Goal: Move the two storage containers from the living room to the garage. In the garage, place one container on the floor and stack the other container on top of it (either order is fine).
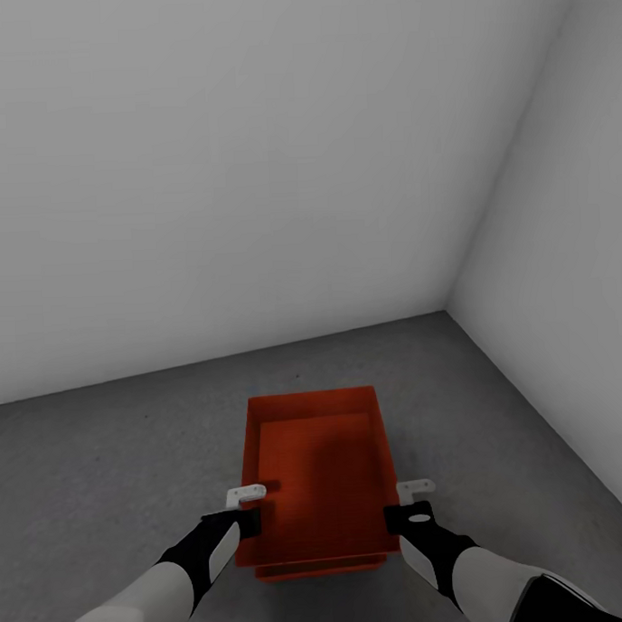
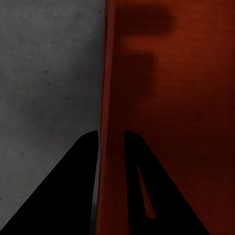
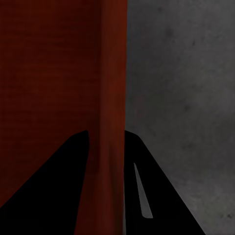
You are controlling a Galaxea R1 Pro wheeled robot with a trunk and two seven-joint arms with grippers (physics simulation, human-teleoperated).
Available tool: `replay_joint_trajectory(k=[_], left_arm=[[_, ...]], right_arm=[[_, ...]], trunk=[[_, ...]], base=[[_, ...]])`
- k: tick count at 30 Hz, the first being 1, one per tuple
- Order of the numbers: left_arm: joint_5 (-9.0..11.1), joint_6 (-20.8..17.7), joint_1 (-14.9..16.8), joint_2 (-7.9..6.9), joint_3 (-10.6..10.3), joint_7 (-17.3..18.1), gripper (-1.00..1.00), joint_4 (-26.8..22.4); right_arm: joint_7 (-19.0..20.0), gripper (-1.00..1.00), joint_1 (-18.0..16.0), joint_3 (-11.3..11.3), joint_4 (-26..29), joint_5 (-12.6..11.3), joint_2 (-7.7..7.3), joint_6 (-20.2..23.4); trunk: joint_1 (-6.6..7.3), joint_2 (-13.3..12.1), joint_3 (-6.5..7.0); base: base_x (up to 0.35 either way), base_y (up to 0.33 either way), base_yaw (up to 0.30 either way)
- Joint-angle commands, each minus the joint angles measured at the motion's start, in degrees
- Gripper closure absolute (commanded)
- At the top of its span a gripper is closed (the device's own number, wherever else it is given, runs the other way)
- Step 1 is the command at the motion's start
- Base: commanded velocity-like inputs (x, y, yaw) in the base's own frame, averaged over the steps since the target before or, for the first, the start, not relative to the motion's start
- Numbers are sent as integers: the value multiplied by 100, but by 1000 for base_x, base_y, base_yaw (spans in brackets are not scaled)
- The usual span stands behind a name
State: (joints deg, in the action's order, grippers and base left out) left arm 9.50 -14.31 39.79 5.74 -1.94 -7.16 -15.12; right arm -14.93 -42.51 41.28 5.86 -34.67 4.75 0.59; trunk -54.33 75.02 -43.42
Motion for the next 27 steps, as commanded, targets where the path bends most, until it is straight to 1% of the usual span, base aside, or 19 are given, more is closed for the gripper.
replay_joint_trajectory(k=[1, 6, 10, 27], left_arm=[[-115, -45, 2, -13, 159, -66, 100, -25], [-115, -45, 2, -13, 159, -66, 100, -26], [-115, -45, 2, -17, 159, -66, 100, -26], [-115, -45, 2, -16, 158, -66, 100, -25]], right_arm=[[-80, 100, -3, -217, -172, -5, -18, -6], [-80, 100, -3, -217, -173, -5, -18, -6], [-80, 100, -3, -217, -172, -5, -18, -6], [-80, 100, -3, -217, -173, -5, -19, -13]], trunk=[[-22, 44, -22], [-132, 245, -112], [-132, 245, -112], [-506, 926, -417]], base=[[0, 0, 0], [0, 0, 0], [0, 0, 0], [0, 0, 0]])
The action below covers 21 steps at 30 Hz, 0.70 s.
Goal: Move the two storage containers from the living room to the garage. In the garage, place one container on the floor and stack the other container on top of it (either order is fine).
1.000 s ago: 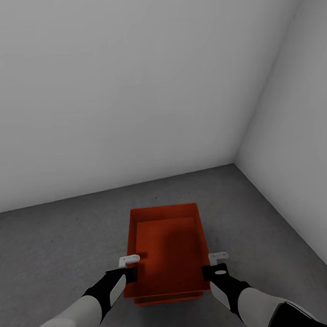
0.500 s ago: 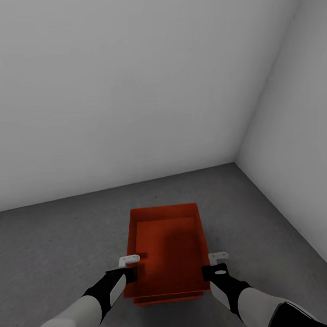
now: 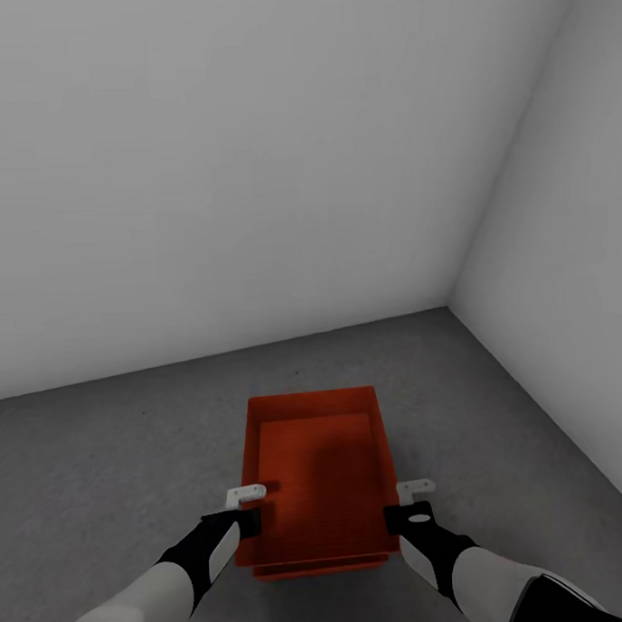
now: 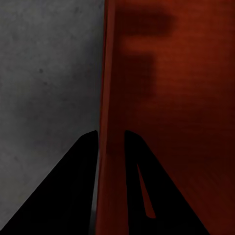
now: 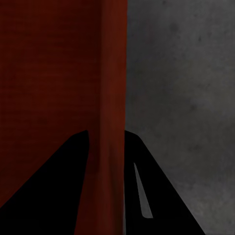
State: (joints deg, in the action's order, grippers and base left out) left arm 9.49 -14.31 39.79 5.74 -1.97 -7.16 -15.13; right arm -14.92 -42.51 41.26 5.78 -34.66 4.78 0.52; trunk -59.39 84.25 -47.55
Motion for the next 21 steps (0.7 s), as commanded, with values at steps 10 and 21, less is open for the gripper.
replay_joint_trajectory(k=[10, 21], left_arm=[[-114, -45, 2, -18, 162, -66, 100, -26], [-114, -45, 2, -18, 161, -66, 100, -25]], right_arm=[[-81, 100, -3, -214, -165, -8, -21, -15], [-81, 100, -3, -214, -165, -6, -21, -17]], trunk=[[0, 4, -4], [-22, 44, -22]], base=[[0, 0, 17], [0, 0, 43]])
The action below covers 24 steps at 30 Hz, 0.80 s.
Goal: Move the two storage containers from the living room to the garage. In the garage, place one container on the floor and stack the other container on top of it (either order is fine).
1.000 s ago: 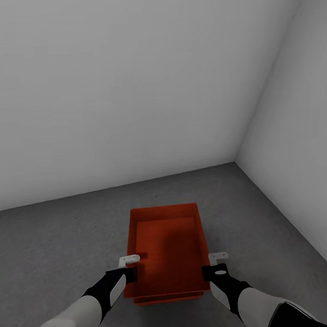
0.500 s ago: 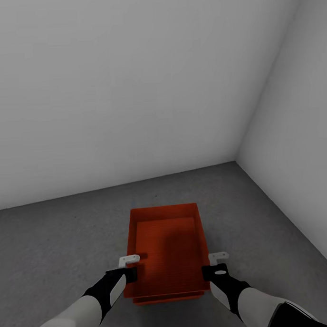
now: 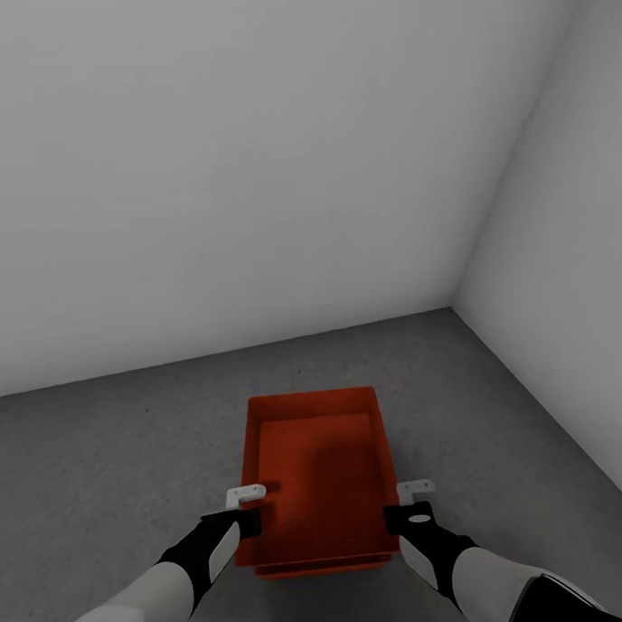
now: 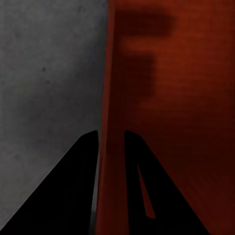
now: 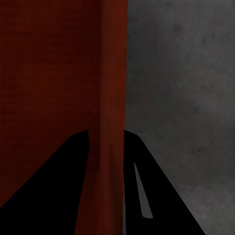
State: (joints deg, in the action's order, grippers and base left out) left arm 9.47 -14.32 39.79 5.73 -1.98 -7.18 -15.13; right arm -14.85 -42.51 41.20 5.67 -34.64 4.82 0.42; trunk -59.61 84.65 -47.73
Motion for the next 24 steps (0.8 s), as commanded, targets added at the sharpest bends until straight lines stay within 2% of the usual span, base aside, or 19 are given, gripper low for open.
replay_joint_trajectory(k=[1, 10, 15, 21, 24], left_arm=[[-112, -44, 2, -14, 162, -64, 100, -24], [-112, -44, 2, -17, 163, -64, 100, -25], [-112, -44, 2, -18, 163, -64, 100, -25], [-112, -44, 2, -16, 163, -64, 100, -25], [-112, -44, 2, -18, 163, -64, 100, -25]], right_arm=[[-88, 100, -3, -209, -154, -8, -26, -7], [-88, 100, -3, -209, -154, -8, -29, -7], [-88, 100, -3, -209, -153, -8, -32, -7], [-88, 100, -3, -209, -154, -8, -33, -7], [-88, 100, -3, -209, -152, -8, -33, -8]], trunk=[[-22, 44, -22], [-220, 405, -184], [-220, 405, -184], [-352, 645, -291], [-352, 645, -291]], base=[[0, 0, 2], [0, 0, 0], [0, 0, 0], [0, 0, 0], [0, 0, 0]])
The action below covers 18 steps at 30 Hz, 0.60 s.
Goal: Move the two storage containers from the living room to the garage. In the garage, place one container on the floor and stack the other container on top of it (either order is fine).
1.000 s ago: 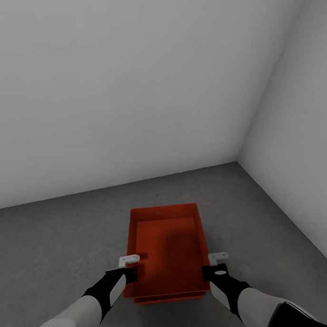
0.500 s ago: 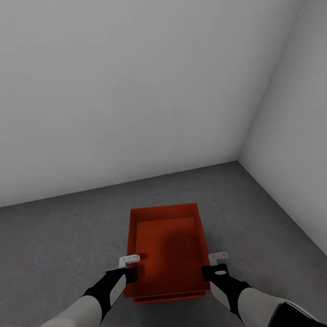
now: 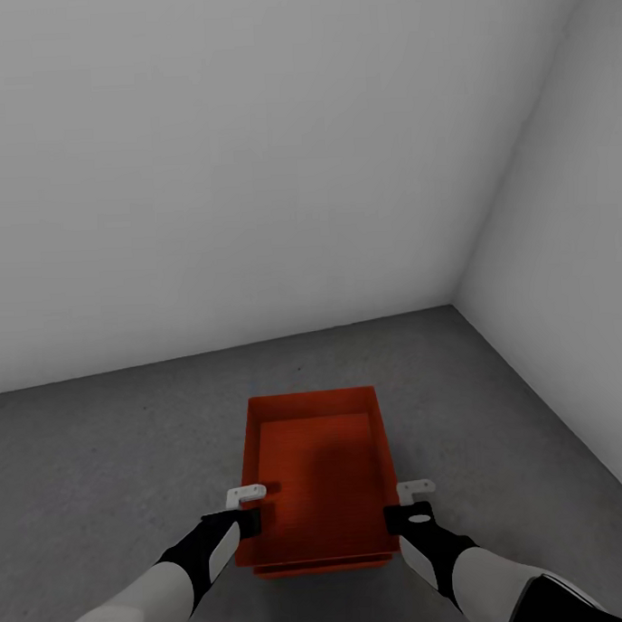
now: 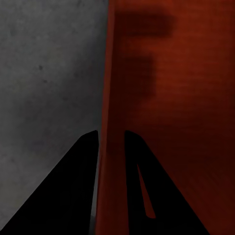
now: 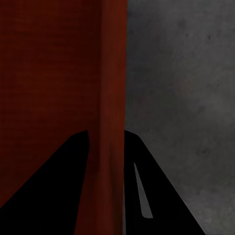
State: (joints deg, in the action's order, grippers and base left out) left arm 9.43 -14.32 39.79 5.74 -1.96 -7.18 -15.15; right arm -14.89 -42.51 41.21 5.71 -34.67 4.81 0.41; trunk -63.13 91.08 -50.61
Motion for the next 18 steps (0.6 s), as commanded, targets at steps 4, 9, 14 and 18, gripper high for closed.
replay_joint_trajectory(k=[4, 9, 14, 18], left_arm=[[-108, -45, 2, -19, 161, -64, 100, -23], [-108, -45, 2, -19, 161, -64, 100, -23], [-108, -45, 2, -15, 161, -64, 100, -23], [-108, -45, 2, -17, 161, -64, 100, -23]], right_arm=[[-84, 100, -3, -210, -157, -5, -33, -9], [-84, 100, -3, -210, -156, -5, -33, -7], [-84, 100, -3, -210, -157, -5, -33, -6], [-84, 100, -3, -210, -158, -5, -33, -7]], trunk=[[-21, 42, -21], [-131, 243, -111], [-197, 363, -165], [-219, 403, -183]], base=[[0, 0, 0], [0, 0, 0], [0, 0, 0], [0, 0, 0]])
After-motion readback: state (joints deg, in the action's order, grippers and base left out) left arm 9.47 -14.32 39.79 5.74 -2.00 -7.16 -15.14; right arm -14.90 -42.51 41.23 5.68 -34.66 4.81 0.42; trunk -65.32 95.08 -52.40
